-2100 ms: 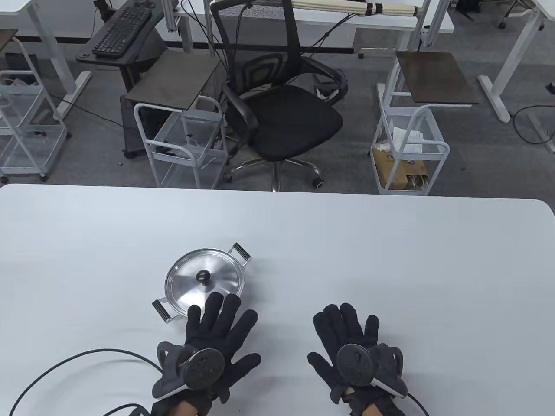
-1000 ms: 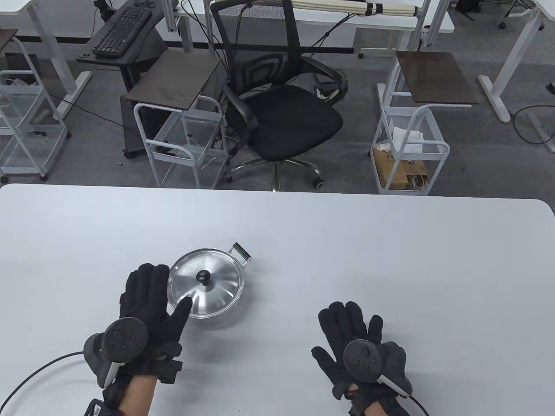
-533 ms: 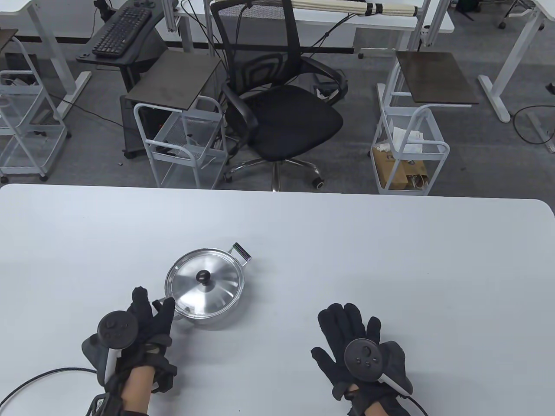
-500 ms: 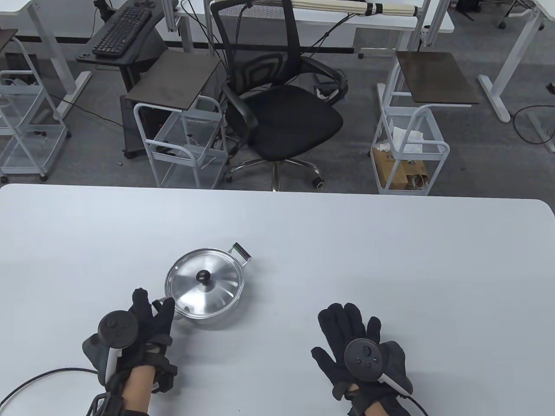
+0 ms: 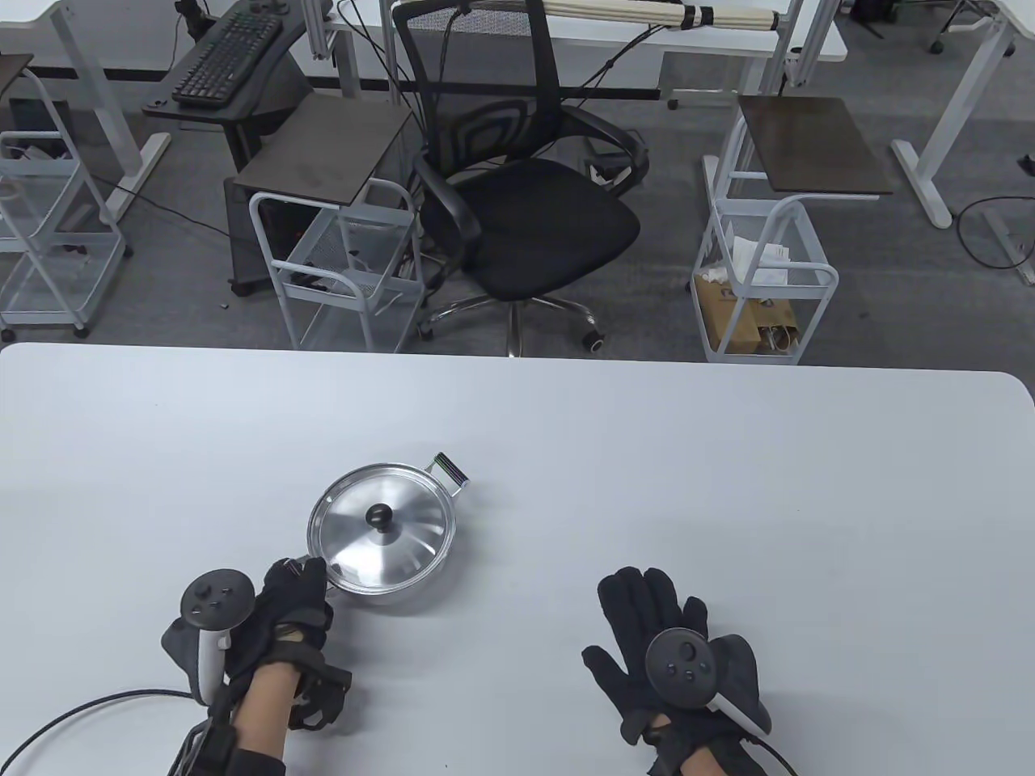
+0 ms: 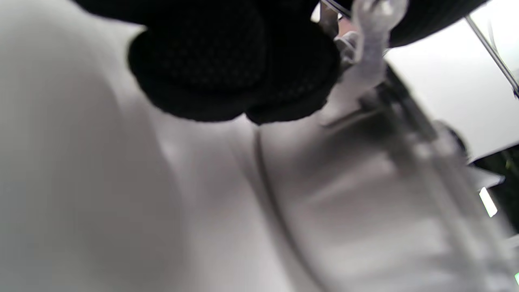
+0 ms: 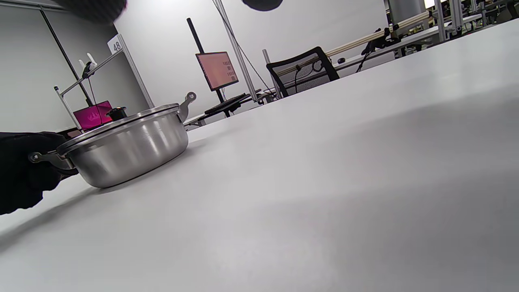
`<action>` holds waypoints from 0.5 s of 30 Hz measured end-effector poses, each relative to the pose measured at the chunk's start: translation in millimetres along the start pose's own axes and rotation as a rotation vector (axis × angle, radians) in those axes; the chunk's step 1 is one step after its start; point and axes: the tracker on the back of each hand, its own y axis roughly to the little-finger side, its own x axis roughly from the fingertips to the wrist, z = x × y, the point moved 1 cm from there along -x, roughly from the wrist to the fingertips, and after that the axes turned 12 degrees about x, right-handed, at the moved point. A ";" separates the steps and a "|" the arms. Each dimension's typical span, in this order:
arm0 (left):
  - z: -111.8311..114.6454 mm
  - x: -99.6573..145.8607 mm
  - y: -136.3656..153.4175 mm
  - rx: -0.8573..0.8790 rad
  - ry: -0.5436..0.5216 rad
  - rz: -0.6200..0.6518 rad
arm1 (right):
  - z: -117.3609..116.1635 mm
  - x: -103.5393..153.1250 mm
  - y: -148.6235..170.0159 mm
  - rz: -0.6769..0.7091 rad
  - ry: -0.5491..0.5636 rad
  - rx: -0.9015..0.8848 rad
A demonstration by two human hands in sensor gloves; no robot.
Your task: Remove lid from the pot
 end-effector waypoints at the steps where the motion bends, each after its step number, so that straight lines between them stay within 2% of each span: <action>1: 0.8 -1.8 2.9 0.075 0.021 -0.021 | -0.1 0.0 0.1 -0.001 -0.003 -0.002; 4: 3.0 -5.5 9.1 0.221 0.075 -0.054 | -0.4 -0.1 0.3 -0.004 -0.007 -0.008; 11: -1.9 -2.3 2.6 0.200 0.031 0.009 | 0.3 -0.3 1.0 -0.006 -0.013 -0.018; 15: -0.3 7.8 -9.5 0.210 0.066 0.049 | 4.4 0.8 4.9 -0.011 0.007 -0.050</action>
